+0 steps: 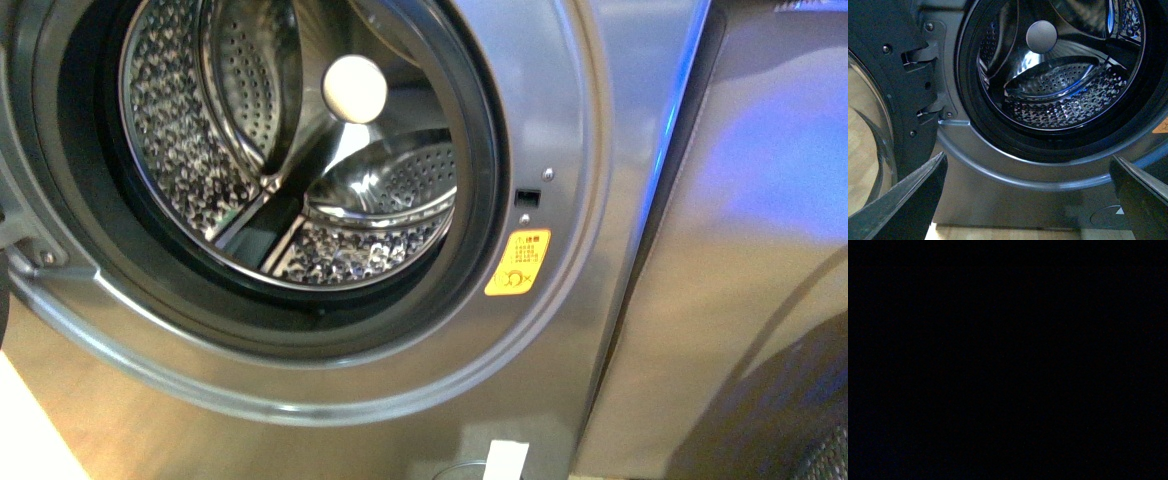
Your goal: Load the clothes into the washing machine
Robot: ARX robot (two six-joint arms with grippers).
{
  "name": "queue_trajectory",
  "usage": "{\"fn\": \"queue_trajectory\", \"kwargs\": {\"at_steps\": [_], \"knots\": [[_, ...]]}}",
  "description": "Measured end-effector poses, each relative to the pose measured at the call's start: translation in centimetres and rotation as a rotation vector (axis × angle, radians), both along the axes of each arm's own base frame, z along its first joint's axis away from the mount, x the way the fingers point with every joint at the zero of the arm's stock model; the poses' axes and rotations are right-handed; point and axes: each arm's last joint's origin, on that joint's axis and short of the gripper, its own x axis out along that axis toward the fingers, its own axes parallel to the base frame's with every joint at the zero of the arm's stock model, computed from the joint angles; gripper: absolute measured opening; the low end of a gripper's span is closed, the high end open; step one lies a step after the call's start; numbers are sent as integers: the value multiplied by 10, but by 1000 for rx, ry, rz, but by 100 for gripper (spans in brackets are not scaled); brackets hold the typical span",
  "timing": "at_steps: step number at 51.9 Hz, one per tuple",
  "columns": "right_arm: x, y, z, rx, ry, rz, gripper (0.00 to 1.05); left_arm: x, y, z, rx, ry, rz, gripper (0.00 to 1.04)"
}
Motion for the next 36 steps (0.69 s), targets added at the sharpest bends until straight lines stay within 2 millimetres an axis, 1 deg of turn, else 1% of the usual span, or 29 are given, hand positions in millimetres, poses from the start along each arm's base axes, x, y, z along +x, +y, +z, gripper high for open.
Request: {"fn": "queue_trajectory", "kwargs": {"at_steps": [15,16,21,23,26,27,32,33,35,36], "knots": [[-4,-2,-4,2,5,-8,97,0,0,0,0,0,0,98],[-5,-2,-4,0,4,-9,96,0,0,0,0,0,0,98],[-6,-3,-1,-17,-17,-18,83,0,0,0,0,0,0,98],[-8,-1,1,-18,-28,-27,75,0,0,0,0,0,0,98],[-9,2,7,-20,-41,-39,65,0,0,0,0,0,0,98],[-9,3,8,-21,-44,-40,63,0,0,0,0,0,0,98],[-9,5,24,-23,-77,-60,48,0,0,0,0,0,0,98],[-9,5,26,-24,-81,-63,46,0,0,0,0,0,0,98],[-9,5,37,-29,-106,-71,39,0,0,0,0,0,0,98],[-8,4,40,-31,-113,-72,37,0,0,0,0,0,0,98]]}}
